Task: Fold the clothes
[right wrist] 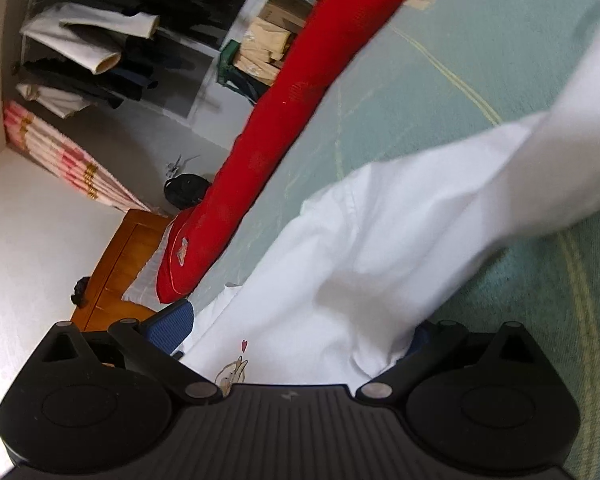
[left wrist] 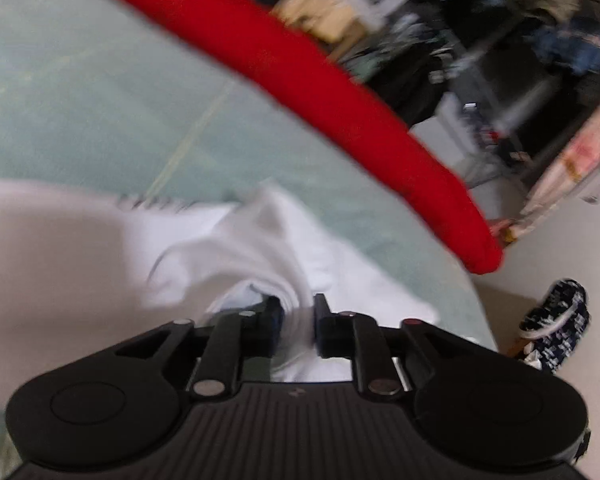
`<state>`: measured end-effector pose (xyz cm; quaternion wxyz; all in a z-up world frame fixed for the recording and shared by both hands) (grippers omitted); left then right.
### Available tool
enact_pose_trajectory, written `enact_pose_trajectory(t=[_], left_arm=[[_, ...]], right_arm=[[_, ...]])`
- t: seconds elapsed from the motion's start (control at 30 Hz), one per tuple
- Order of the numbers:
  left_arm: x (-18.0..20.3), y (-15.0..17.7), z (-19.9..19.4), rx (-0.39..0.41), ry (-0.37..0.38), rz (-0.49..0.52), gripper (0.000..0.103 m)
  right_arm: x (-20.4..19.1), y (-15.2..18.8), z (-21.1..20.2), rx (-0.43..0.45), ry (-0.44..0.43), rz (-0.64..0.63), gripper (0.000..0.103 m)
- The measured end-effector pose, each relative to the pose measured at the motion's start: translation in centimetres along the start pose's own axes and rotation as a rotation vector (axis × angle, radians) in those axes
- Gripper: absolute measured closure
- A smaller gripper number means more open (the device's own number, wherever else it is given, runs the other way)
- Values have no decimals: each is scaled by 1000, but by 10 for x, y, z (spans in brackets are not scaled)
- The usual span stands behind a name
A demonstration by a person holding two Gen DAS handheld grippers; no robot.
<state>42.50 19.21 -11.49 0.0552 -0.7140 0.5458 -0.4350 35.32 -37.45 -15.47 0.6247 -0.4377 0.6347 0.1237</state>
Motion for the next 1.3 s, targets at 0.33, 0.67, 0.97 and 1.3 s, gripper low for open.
enact_pose_trajectory(t=[0.33, 0.67, 0.97, 1.3], left_arm=[[-5, 59, -56, -96, -31, 83, 46], [-11, 120, -119, -165, -37, 117, 37], [-12, 158, -155, -145, -32, 95, 40], [-17, 170, -164, -198, -66, 83, 63]], right_arm=[[-20, 54, -31, -124, 42, -32, 0], [-44, 126, -89, -205, 77, 0, 0], [-52, 187, -130, -229, 79, -55, 29], [-74, 172, -146, -267, 107, -127, 94]])
Point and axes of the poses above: each gripper's, at about its wrist camera, not at the fingertips, and z roughly the way its jaws point, x to its right, y to its underside, the point moved 5 cm from there along z, roughly the way its jaws point, and after that the axes turned 8 degrees about -y, right-handed, at the moved point
